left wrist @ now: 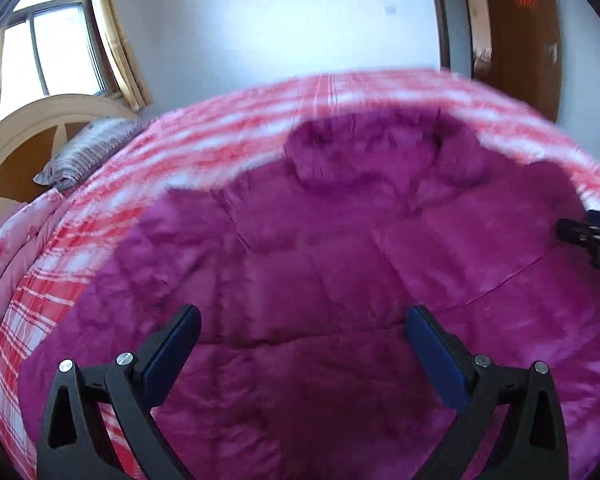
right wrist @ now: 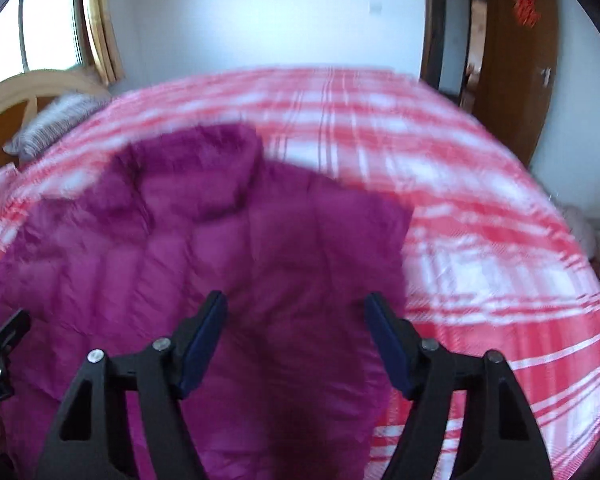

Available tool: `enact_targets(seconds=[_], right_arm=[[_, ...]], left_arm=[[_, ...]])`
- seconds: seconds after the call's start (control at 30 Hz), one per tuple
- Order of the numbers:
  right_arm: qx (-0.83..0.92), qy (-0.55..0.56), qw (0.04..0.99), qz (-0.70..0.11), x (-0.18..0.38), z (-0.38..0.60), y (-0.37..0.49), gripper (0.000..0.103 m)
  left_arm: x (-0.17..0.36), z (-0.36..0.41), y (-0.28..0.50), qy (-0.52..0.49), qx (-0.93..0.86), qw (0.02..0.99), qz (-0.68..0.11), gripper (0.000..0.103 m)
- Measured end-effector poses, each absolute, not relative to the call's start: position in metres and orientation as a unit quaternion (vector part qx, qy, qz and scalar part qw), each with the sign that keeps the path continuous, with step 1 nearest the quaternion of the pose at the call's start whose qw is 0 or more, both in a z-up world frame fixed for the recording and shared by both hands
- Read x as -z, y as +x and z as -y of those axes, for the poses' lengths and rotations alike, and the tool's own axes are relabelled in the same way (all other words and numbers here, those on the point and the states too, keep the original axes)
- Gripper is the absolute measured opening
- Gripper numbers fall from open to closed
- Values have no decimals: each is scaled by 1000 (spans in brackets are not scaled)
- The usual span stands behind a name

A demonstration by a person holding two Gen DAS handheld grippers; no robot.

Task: Fold large clothes

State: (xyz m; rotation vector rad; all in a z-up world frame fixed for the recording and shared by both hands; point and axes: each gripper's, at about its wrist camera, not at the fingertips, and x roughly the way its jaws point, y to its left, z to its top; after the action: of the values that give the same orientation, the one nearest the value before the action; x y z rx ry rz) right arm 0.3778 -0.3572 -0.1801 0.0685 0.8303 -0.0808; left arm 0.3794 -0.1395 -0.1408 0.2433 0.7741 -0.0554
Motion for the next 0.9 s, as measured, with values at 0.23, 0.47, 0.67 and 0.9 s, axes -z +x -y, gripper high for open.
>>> enact_targets(seconds=[0.23,0.47,0.67,0.9], right_arm=[[40,28,902,-430,211,366,378,72],[54,-2,893,-446,209,361,382,74],[69,57,914,-396,150,365,370,59],[68,27,904,-422,173,340,410,59]], left_arm=[[170,138,392,110,33,905,-410,102],[178,123,402,51,60,896,-438,102],[178,126,396,57,56,899,-431,102],[178,126,396,56,56,900,-429,102]])
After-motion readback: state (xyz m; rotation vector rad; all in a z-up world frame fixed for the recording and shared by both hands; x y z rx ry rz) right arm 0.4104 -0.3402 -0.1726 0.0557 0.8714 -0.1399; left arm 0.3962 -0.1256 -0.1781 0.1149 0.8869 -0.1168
